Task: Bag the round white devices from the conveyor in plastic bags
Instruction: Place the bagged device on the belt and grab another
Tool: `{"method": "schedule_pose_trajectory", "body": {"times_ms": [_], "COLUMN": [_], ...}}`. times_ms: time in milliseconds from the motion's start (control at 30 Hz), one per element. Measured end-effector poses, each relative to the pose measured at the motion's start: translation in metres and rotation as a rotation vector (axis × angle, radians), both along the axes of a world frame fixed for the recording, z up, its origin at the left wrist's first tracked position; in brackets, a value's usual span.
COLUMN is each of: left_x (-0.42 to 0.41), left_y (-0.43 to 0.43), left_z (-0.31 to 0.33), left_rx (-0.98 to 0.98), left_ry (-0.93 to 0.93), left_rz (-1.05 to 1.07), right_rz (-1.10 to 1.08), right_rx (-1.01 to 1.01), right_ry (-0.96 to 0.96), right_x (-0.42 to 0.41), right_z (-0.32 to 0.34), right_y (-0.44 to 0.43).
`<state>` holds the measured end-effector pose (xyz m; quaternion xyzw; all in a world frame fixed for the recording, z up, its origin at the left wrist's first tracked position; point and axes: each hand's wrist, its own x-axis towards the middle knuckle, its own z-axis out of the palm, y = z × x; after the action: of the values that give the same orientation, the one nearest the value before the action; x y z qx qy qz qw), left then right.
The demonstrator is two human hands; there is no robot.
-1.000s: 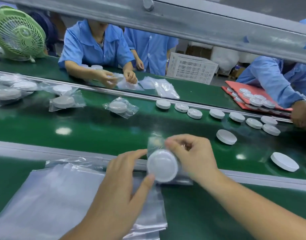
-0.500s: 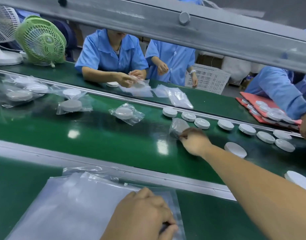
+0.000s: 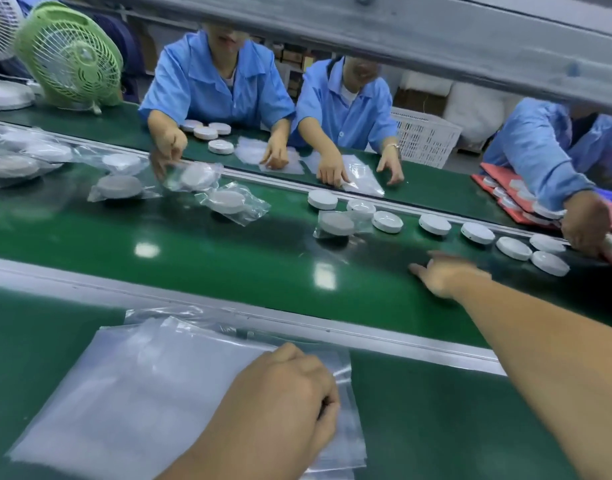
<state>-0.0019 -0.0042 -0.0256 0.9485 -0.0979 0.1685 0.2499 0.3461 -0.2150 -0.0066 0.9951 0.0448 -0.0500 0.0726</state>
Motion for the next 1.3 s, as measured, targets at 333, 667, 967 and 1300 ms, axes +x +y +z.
{"method": "schedule_pose_trajectory", "body": {"times_ms": [333,667,967,1300], "left_x": [0.001,-0.007,-0.021,-0.007], "left_y": [0.004,-0.006,-0.033,-0.032], "left_z": [-0.005,0.005,0.014,0.012], "left_rx": [-0.019,-0.179,-0.440,-0.498], "left_ry": [0.031,-0.071,-0.047,-0.431], "left_rz": [-0.036,0.047,-0.084,0.103], "right_rz": [0.485,1.192,0.738,0.661], "right_rx": [0.598,0.572,1.372,1.228], "right_ry": [-0.337,-0.501,-0.255,-0.039], "right_x": [-0.126,-0.261,-0.293,-0.229], "right_z": [0.022,0.009,0.003,0.035], "right_y": [-0.037,-0.042,-0.013,0.029]}}
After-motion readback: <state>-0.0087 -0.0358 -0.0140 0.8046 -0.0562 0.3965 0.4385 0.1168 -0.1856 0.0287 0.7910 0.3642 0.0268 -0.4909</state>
